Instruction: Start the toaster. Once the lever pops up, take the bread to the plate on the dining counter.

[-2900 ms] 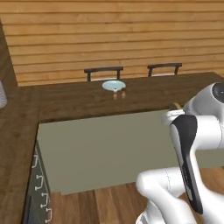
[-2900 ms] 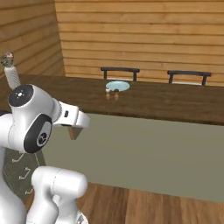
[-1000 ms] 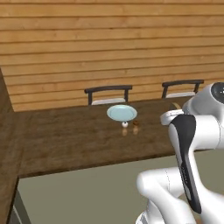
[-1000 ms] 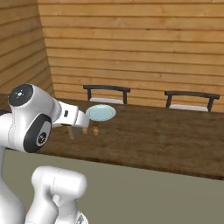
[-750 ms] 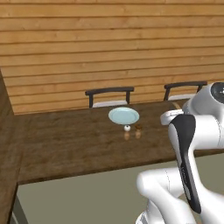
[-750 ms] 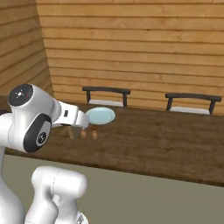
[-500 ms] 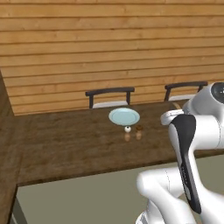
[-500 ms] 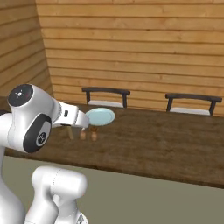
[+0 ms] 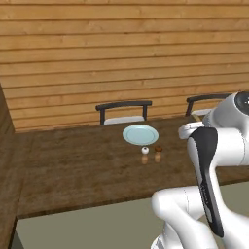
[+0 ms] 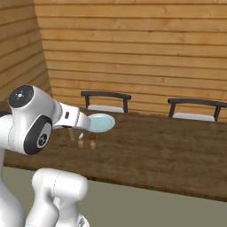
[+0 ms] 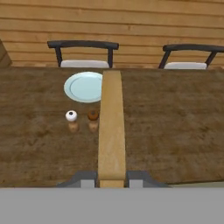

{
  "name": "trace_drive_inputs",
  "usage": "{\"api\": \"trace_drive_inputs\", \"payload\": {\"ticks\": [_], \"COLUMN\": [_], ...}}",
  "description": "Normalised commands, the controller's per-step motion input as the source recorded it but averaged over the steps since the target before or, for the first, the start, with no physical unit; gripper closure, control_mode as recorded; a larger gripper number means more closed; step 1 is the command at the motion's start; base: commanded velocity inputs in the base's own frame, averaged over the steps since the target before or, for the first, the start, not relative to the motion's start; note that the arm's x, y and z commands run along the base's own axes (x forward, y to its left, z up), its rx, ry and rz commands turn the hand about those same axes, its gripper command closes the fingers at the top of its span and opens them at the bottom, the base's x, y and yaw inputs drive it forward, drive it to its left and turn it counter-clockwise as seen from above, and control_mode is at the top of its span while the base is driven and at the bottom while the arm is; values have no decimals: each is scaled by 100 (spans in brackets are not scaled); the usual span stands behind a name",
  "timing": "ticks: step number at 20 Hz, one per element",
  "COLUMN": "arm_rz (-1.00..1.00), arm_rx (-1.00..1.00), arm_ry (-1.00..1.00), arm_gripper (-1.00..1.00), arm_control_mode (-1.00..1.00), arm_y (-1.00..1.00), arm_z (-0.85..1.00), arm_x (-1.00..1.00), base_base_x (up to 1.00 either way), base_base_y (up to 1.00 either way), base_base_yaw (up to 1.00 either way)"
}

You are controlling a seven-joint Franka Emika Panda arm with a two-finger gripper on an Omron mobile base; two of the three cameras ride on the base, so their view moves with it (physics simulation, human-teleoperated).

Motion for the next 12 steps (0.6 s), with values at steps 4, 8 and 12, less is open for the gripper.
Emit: {"api": "trace_drive_inputs", "payload": {"ticks": [4,8,12], "arm_rz": [0,0,1], "arm_rx": [0,0,0], "arm_ry": [0,0,1], "arm_gripper": [100,100,100], "arm_control_mode": [100,100,-100], "arm_y": [0,0,6], "arm_z": [0,0,0], "arm_x": [0,0,53], "base_base_x": [31,17,9], "base_base_y": [0,0,0], "base_base_yaw": [0,0,0]}}
